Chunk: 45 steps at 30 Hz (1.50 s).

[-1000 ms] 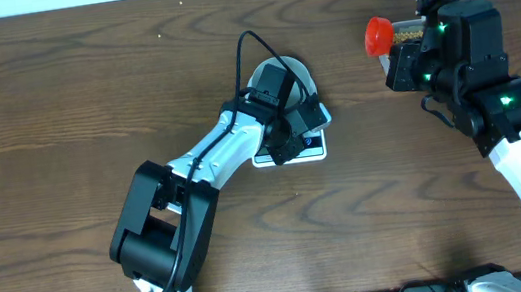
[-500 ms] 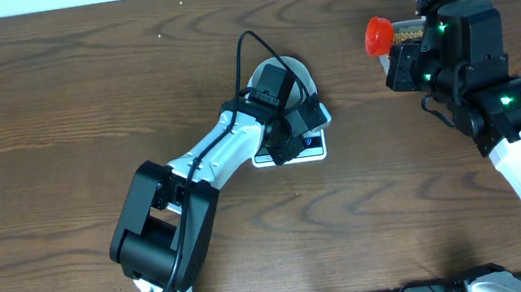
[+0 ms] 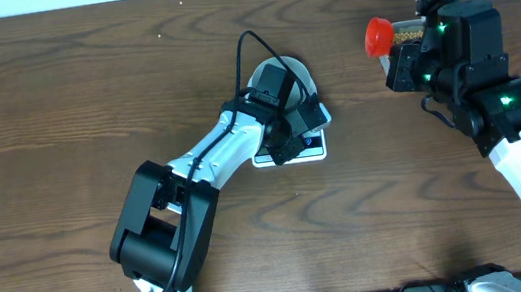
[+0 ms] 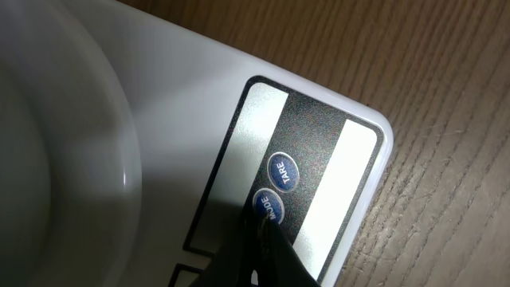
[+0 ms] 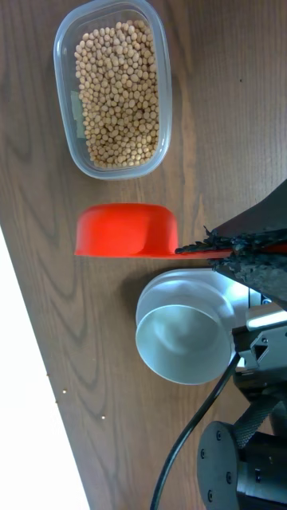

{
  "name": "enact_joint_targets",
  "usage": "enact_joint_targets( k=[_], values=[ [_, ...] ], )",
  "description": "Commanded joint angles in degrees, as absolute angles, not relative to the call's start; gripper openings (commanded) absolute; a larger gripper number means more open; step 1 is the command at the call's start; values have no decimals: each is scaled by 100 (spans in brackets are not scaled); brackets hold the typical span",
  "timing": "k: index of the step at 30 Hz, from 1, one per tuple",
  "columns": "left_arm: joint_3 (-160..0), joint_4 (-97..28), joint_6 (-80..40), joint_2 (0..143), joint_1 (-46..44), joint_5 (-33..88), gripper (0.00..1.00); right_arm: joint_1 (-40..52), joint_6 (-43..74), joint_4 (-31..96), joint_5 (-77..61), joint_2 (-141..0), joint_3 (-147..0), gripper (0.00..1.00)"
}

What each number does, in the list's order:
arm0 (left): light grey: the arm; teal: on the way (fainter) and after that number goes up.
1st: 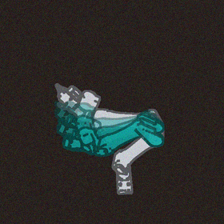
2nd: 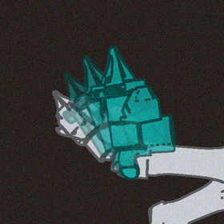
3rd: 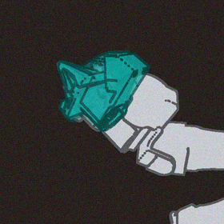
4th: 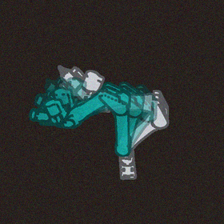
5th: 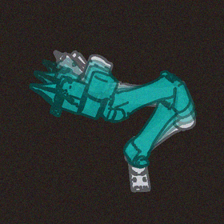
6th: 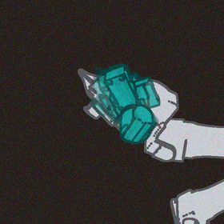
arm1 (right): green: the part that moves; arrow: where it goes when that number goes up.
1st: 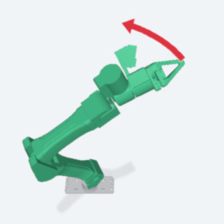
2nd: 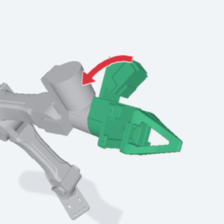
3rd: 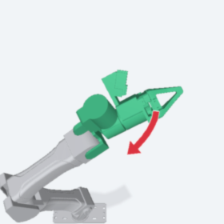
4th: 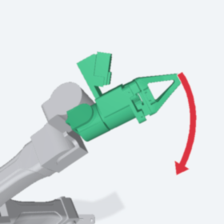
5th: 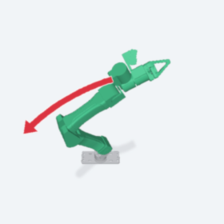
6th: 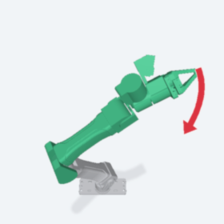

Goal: Scoop item into bowl and weigh 50g on scale

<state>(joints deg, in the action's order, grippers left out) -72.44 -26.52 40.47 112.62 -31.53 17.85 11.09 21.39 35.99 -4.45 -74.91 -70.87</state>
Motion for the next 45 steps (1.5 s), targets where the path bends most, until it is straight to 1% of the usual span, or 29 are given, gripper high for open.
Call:
enact_joint_targets(
  k=[1, 30, 45],
  values=[
    [-7157, -2674, 4018, 11563, -3142, 1597, 7, 1081, 2051, 3603, -395, -7491, -7231, 1],
    [-7159, -2755, 3970, 11345, -3142, 1566, 7, 1081, 2051, 3575, -180, -7491, -7231, 1],
    [-7159, -2646, 3538, 11345, -3142, 1280, 7, 1081, 2051, 3579, -183, -7491, -7231, 1]
  ],
)
